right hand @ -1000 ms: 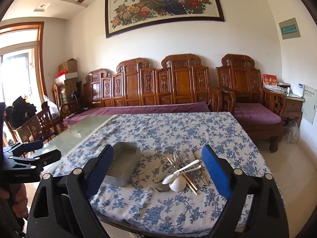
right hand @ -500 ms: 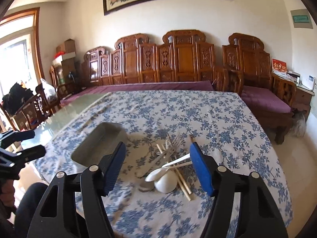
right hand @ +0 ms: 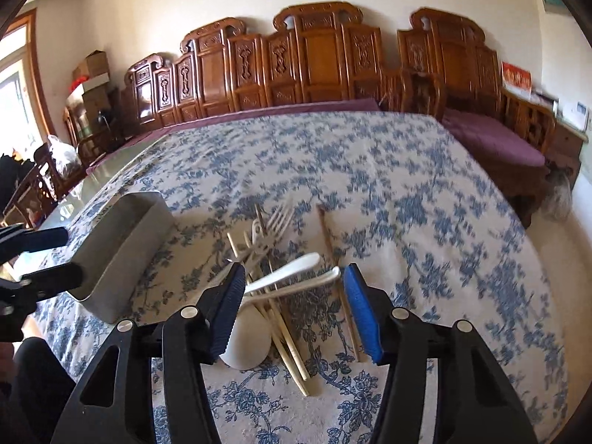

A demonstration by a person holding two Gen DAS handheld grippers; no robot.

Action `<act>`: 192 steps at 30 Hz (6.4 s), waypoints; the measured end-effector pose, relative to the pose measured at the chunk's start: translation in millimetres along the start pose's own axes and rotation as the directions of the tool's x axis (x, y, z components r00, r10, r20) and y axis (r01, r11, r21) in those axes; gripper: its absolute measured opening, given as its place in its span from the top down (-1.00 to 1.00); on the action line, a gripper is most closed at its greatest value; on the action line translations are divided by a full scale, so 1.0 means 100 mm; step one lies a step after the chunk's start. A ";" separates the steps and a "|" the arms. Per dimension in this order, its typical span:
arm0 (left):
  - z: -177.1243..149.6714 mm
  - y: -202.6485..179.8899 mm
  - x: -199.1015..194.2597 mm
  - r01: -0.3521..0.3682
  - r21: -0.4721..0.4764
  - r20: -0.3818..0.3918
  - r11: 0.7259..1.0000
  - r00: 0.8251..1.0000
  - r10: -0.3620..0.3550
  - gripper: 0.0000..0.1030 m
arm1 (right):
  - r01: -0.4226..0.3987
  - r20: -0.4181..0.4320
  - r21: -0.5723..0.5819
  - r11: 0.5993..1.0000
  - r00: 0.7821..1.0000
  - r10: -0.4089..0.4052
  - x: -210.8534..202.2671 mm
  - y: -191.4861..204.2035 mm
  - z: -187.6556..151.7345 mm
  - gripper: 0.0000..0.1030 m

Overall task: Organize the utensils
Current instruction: 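Reach into the utensil pile and grasp a metal fork with the left tool, then lift the metal fork with the left tool while the right tool reaches into the utensil pile, then grasp a white plastic spoon with the right tool and lift it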

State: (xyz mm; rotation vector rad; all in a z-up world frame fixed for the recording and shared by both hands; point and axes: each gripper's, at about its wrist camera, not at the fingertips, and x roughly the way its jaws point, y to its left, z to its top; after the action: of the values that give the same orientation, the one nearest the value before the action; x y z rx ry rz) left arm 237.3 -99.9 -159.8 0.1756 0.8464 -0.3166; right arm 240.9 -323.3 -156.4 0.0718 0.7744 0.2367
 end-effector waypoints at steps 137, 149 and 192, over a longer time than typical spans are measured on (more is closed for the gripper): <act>-0.06 0.64 -0.01 0.192 -0.154 0.145 0.969 0.975 -0.170 0.97 | -0.299 -0.492 -0.528 0.795 0.871 0.001 1.12 0.81 0.22 0.65; -0.06 0.67 -0.05 0.195 -0.158 0.157 0.968 0.973 -0.170 0.97 | -0.326 -0.528 -0.470 0.820 0.849 0.035 1.11 0.75 0.23 0.99; -0.11 1.07 -0.33 0.099 -0.217 0.164 0.971 0.984 -0.064 0.97 | -0.310 -0.372 -0.341 0.888 0.911 0.176 0.67 1.03 0.72 0.91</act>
State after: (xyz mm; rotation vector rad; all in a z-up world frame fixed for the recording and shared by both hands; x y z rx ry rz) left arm 246.0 10.1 -139.0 -0.0951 0.7286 -0.3053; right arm 318.6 -205.8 -135.3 -0.2610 1.0418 0.6589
